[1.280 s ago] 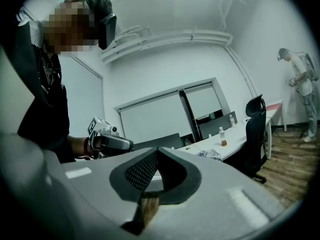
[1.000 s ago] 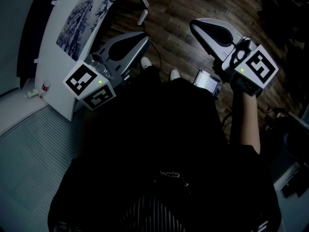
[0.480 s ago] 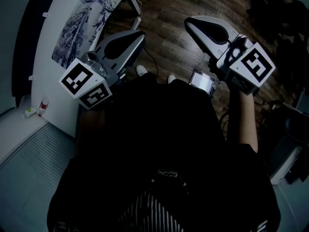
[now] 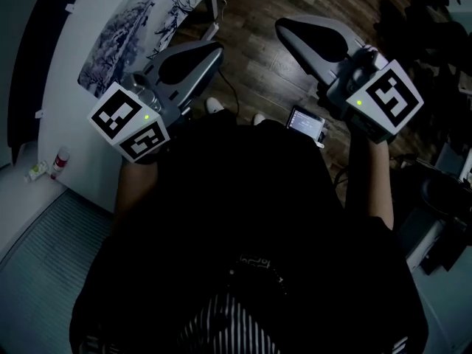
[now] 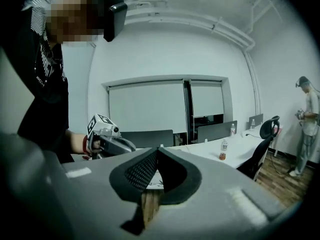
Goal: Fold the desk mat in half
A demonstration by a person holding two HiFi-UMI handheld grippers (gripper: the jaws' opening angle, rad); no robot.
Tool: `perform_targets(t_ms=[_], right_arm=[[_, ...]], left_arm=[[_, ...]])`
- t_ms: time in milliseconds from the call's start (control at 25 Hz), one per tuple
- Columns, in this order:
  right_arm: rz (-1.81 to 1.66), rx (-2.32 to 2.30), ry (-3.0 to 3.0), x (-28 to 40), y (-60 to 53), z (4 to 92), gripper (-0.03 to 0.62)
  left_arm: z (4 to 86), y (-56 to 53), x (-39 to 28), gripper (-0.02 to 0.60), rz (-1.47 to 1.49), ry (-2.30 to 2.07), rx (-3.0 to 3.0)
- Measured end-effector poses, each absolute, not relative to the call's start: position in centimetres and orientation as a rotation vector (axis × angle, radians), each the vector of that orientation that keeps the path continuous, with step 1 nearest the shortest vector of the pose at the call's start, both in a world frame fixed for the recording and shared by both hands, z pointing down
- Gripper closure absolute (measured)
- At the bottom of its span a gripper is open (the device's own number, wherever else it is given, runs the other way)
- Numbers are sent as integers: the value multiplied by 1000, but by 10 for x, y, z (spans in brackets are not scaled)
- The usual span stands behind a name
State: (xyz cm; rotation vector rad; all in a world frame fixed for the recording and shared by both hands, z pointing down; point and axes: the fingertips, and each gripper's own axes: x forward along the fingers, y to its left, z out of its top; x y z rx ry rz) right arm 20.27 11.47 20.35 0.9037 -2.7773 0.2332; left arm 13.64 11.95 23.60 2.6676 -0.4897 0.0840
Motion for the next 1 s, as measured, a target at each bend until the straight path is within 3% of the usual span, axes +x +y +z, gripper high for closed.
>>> perform_targets(t_ms=[480, 1000], right_arm=[[218, 802, -2716, 98, 58, 225, 589], [249, 768, -2727, 73, 28, 228, 589]], left_arm=[[273, 63, 15, 574, 29, -571, 2612], [271, 39, -2, 574, -26, -579, 2600]])
